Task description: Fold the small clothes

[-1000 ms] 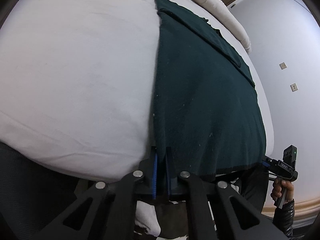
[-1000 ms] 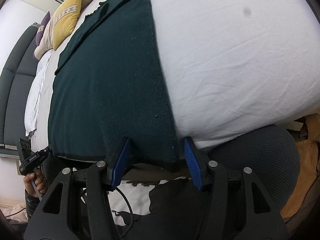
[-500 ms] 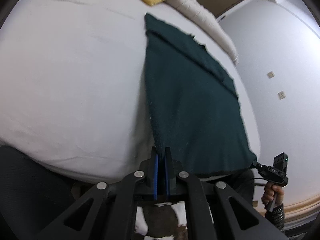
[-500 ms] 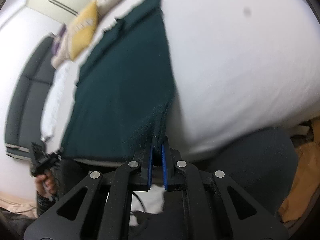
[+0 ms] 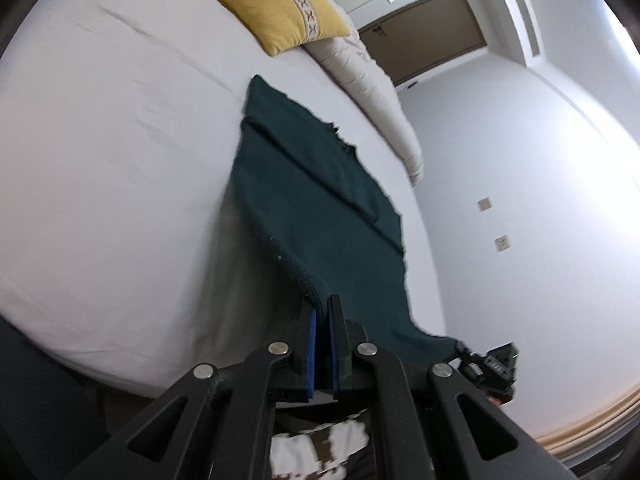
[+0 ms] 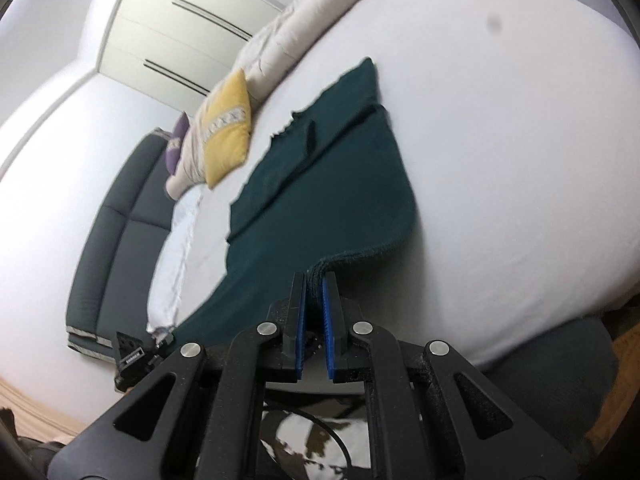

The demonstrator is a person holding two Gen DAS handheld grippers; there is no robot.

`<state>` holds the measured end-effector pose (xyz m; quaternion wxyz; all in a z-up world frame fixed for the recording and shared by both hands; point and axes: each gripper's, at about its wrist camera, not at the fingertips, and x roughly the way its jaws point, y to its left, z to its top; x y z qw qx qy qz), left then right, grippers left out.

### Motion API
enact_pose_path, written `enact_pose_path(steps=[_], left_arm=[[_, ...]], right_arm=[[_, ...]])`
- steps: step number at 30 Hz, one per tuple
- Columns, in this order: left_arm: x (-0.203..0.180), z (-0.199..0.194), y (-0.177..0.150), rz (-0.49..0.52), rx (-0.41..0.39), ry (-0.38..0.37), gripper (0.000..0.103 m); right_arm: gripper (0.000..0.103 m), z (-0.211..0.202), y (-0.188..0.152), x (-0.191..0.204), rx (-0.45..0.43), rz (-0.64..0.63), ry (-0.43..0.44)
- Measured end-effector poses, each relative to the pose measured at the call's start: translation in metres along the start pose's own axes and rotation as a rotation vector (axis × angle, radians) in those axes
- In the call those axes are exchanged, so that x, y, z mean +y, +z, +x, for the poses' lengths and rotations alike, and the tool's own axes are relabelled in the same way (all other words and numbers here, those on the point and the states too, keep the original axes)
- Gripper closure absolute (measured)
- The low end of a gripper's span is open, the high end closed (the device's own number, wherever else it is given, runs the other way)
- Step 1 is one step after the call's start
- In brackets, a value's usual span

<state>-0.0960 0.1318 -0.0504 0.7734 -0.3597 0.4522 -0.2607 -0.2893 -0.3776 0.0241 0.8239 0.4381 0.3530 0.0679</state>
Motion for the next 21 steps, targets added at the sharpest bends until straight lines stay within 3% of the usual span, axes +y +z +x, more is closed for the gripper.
enact_pose_path(steps=[9,21], left_arm=[[-0.014,0.010,0.050,-0.054,-0.078,-0.082,0.098],[-0.015,0.059,0.140,-0.107,-0.131,-0.103,0.098]], right_arm=[[0.097,0.017,0.060,0.023,-0.109,0.029,0.034],[0.097,0.074,0.170,0.037,-0.215,0.044,-0.007]])
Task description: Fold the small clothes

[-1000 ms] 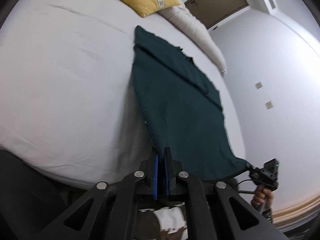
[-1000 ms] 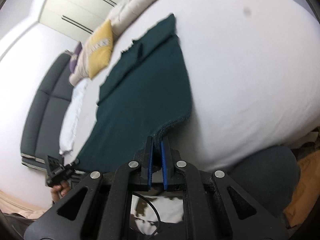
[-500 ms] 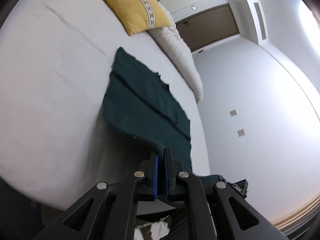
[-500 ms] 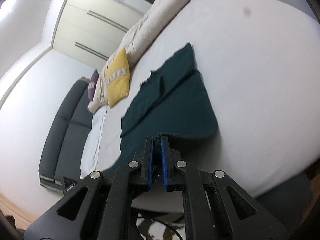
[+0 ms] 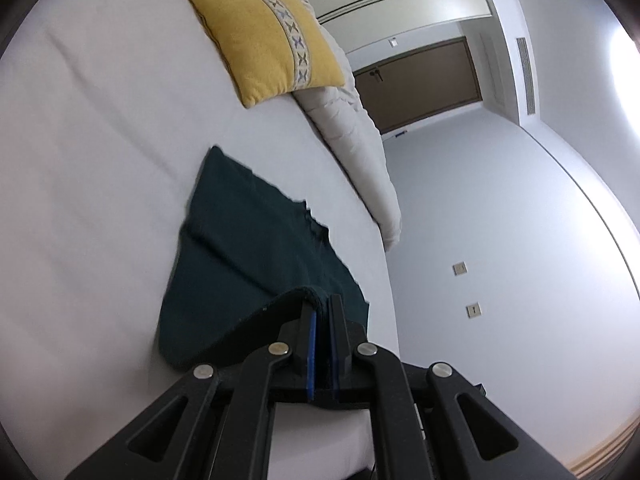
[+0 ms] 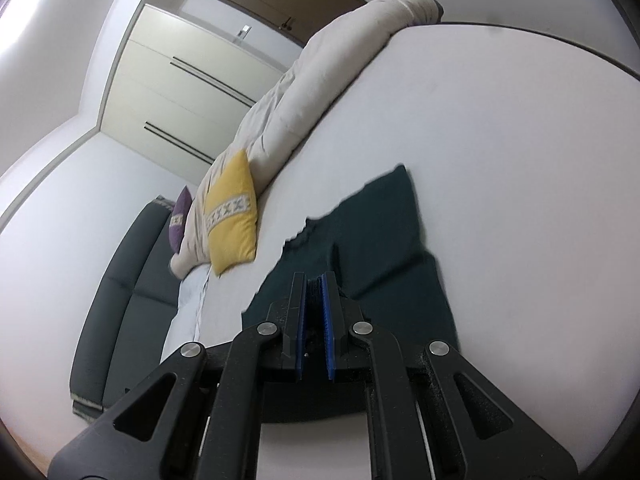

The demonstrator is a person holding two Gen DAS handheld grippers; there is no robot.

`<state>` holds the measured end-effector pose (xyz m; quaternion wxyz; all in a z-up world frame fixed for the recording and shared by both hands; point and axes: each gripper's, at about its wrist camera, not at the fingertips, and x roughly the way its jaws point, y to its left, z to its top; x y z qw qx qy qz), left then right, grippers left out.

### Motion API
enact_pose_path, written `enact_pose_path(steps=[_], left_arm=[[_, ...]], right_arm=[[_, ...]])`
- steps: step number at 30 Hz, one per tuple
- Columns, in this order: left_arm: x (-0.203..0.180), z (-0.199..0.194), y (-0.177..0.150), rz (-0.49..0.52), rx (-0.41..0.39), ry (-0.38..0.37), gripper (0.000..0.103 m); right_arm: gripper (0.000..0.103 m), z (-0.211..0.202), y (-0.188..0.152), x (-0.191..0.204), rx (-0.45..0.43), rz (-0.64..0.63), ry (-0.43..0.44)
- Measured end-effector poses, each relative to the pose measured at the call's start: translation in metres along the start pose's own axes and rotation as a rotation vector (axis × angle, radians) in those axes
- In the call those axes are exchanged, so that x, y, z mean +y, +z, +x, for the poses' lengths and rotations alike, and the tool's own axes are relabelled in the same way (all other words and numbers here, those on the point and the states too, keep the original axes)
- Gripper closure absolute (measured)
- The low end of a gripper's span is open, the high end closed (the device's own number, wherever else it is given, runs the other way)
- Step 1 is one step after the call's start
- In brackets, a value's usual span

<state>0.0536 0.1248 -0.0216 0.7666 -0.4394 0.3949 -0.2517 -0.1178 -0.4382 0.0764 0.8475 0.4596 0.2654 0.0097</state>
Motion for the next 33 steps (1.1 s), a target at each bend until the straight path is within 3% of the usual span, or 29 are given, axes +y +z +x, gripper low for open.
enact_pose_path(steps=[7,19,28,29,31,32,33], left_arm=[[0.010,0.042,0.044,-0.048,-0.002,0.005,0.098],[0.036,0.114,0.101,-0.083,-0.002,0.080,0.098],[0.070,0.179,0.133,-0.088,0.026,0.233,0.096],[0.074,0.185,0.135,-0.087,0.028,0.249,0.093],[0.084,0.189,0.136,-0.103,0.032,0.252,0.077],[0.086,0.186,0.136,-0.111,0.021,0.240,0.066],[0.086,0.184,0.136,-0.114,0.013,0.242,0.051]], right_arm=[[0.097,0.064,0.044,0.004,-0.035,-0.002,-0.063],[0.097,0.179,0.095,-0.003,-0.045,-0.031,-0.193],[0.097,0.279,0.125,-0.042,0.016,-0.030,-0.342],[0.096,0.287,0.126,-0.047,0.030,-0.030,-0.361],[0.091,0.296,0.127,-0.053,0.023,-0.032,-0.380],[0.090,0.297,0.127,-0.056,0.014,-0.032,-0.377],[0.081,0.296,0.127,-0.060,0.000,-0.031,-0.387]])
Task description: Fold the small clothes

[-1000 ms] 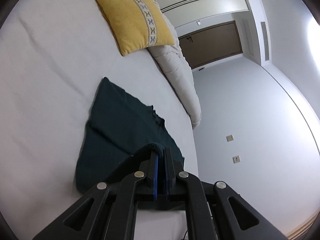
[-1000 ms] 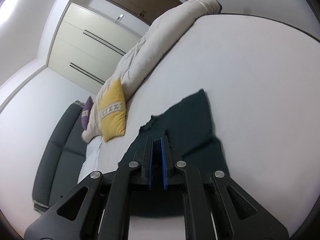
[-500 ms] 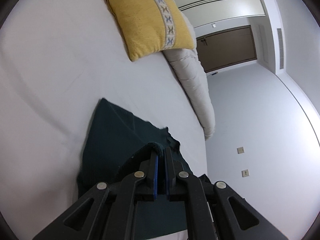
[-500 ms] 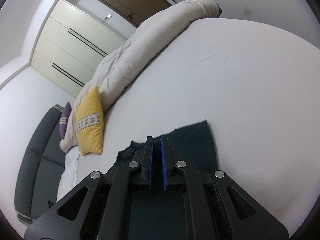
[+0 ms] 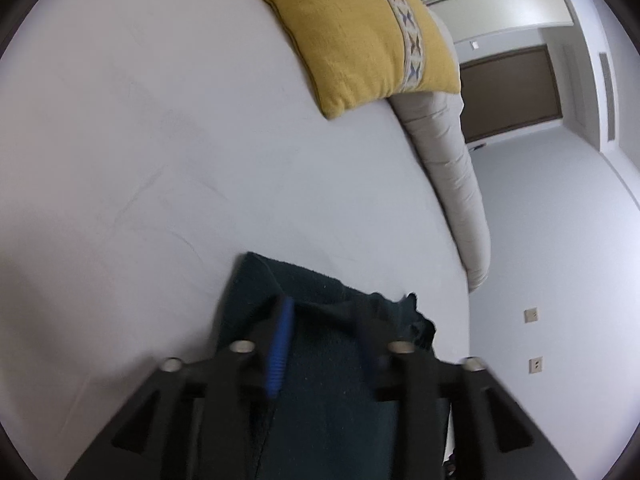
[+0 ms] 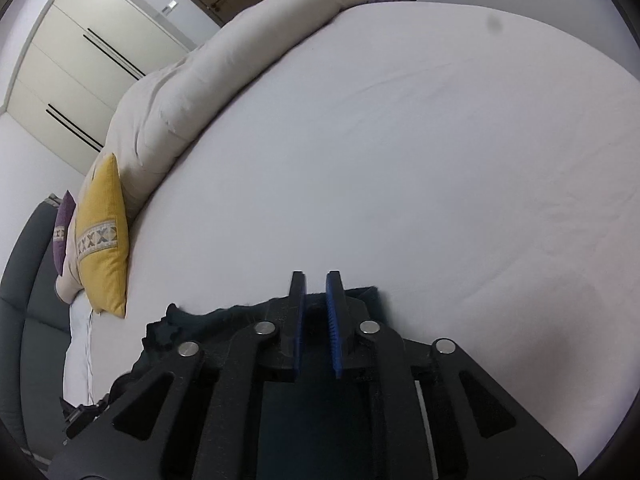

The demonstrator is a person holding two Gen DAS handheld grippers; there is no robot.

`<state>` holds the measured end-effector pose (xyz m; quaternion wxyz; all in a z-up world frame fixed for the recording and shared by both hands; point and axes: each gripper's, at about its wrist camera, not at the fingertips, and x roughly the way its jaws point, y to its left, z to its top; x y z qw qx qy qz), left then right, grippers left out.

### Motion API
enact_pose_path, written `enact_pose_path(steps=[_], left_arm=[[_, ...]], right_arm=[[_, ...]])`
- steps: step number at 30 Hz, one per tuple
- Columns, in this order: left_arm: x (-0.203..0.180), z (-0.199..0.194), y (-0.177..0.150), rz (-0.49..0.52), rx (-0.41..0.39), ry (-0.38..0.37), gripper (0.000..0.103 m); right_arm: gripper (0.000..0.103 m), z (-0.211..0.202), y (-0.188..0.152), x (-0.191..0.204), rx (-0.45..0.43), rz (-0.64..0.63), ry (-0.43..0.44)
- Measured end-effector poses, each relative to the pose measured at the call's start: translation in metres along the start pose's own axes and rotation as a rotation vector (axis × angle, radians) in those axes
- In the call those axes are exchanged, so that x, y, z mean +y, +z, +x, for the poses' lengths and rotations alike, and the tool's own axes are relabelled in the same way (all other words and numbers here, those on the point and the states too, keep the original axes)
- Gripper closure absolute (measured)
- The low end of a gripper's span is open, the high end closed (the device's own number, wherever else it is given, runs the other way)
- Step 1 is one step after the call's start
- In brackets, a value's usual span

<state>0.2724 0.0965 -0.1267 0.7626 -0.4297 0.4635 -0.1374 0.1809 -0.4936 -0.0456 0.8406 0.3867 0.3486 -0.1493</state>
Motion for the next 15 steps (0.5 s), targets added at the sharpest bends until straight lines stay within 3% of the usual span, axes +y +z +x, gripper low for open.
enact_pose_path(steps=[2,6,10,15], left_arm=[[0.001,-0.009,-0.001,0.000,-0.019,-0.009,0.046],[-0.005,-0.028,-0.012,0.054,-0.035,-0.015,0.046],[-0.009,-0.045,-0.033,0.133,-0.055,0.027,0.046],[-0.007,-0.069,-0.073,0.212,-0.064,0.080,0.046]], right_arm=[[0.071,-0.003,-0.005,-0.008,-0.011,0.008,-0.019],[0.071,-0.018,-0.020,-0.012,-0.023,-0.017,-0.015],[0.071,-0.037,-0.051,0.001,-0.005,-0.140,-0.013],[0.071,-0.045,-0.097,0.022,0.019,-0.321,-0.075]])
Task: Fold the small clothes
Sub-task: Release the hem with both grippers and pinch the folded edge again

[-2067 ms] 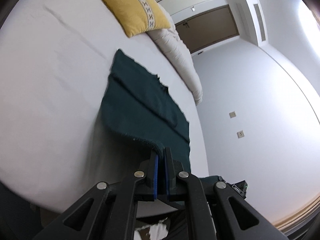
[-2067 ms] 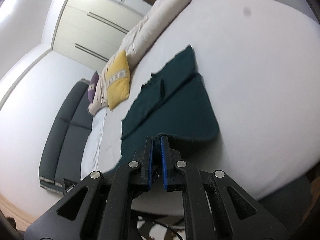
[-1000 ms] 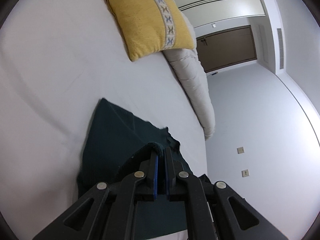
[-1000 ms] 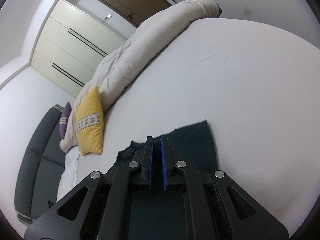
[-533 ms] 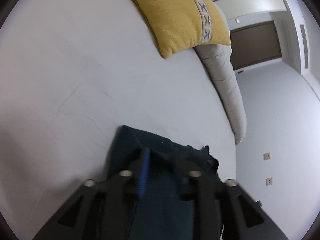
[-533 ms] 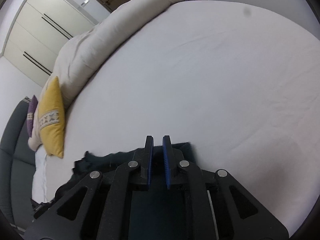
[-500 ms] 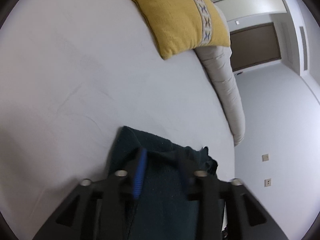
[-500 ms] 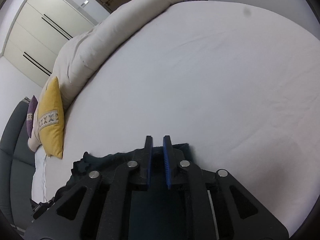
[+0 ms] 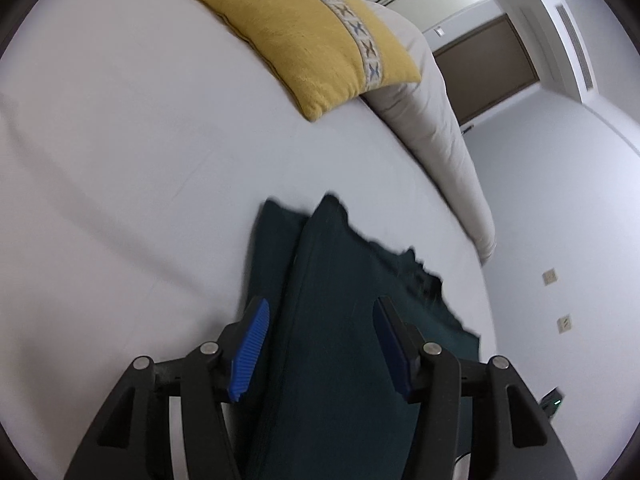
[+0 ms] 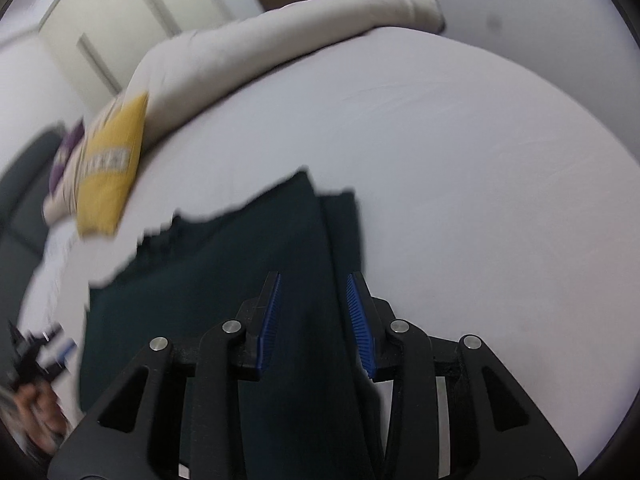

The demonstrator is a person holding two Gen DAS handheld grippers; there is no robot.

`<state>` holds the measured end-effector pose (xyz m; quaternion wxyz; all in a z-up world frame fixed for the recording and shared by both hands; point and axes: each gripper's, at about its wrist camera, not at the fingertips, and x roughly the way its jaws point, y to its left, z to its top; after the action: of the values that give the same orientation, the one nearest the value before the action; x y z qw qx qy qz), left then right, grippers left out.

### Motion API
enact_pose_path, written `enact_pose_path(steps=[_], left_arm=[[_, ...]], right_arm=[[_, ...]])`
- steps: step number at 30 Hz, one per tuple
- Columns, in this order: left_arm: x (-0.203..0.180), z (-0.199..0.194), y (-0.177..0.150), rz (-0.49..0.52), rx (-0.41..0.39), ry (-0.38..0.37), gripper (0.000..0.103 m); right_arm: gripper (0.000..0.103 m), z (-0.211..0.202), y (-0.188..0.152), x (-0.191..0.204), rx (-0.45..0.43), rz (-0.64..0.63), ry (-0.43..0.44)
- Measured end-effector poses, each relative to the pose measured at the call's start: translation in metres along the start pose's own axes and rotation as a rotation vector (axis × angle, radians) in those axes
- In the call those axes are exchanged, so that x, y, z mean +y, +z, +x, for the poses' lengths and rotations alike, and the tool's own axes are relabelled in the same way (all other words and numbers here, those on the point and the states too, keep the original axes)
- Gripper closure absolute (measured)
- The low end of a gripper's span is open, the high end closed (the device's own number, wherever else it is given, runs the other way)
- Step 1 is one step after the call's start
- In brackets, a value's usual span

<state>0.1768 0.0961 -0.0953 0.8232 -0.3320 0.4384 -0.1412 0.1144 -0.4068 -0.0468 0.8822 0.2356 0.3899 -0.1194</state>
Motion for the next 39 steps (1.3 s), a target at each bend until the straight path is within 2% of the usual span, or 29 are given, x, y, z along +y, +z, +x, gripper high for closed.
enact_pose_path(steps=[4,7,15,19,29,30,31,33,39], left_arm=[[-0.002,-0.016,-0.025,0.072,-0.005,0.068,0.046],[0.001,-0.021,-0.038,0.111,-0.007,0.110,0.046],[-0.004,-0.020,-0.057,0.207,0.004,0.187,0.051],[-0.010,-0.014,-0.065,0.258,0.020,0.209,0.067],[-0.011,-0.013,-0.069,0.284,0.026,0.242,0.077],[-0.011,-0.012,-0.069,0.285,0.027,0.246,0.080],[-0.011,-0.011,-0.070,0.285,0.030,0.248,0.082],[-0.012,-0.010,-0.070,0.286,0.033,0.253,0.089],[-0.017,-0.011,-0.071,0.314,0.037,0.269,0.094]], right_arm=[[0.071,-0.006,-0.027,0.012,0.014,-0.029,-0.016],[0.071,-0.010,-0.045,-0.004,0.045,-0.011,-0.027],[0.071,-0.019,-0.067,-0.009,0.049,-0.009,-0.040],[0.071,-0.029,-0.070,-0.014,0.051,-0.033,-0.041],[0.073,-0.044,-0.081,-0.034,0.066,-0.034,-0.042],[0.076,-0.045,-0.082,-0.034,0.064,-0.037,-0.038],[0.086,-0.045,-0.082,-0.034,0.065,-0.042,-0.034],[0.092,-0.048,-0.082,-0.033,0.057,-0.050,-0.043],[0.095,-0.059,-0.083,-0.036,0.046,-0.022,-0.028]])
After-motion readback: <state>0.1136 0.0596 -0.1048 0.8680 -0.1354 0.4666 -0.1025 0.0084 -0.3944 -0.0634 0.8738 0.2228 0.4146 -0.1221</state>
